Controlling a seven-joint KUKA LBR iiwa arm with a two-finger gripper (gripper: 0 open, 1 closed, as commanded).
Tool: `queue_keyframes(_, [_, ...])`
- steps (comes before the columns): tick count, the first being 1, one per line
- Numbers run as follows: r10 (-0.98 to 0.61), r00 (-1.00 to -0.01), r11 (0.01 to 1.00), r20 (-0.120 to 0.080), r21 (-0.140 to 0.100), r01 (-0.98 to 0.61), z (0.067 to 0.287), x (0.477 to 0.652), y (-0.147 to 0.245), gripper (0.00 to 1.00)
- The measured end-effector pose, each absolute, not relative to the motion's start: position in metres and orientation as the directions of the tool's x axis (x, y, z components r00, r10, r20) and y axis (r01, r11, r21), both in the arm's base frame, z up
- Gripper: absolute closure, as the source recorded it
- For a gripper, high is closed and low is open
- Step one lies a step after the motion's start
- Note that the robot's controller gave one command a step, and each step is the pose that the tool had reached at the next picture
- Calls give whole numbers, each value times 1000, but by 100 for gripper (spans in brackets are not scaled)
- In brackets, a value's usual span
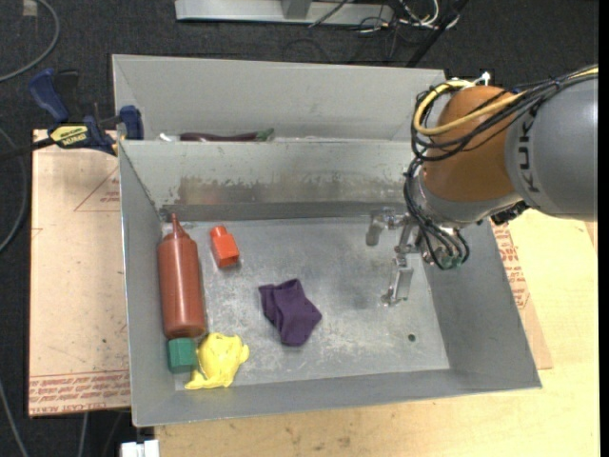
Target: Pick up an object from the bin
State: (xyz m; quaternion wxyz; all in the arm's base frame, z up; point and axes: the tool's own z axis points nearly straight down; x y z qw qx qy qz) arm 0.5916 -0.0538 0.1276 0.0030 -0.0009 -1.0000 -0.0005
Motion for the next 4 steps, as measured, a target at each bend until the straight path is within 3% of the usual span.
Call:
queue_keyframes(1, [1,-1000,1000,-1,0,1,132,593,-54,0])
queue_keyframes(3, [129,-992,992,1,3,129,116,640,1,0])
queue_keyframes(4, [121,-993,993,-4,0,121,95,596,32,0])
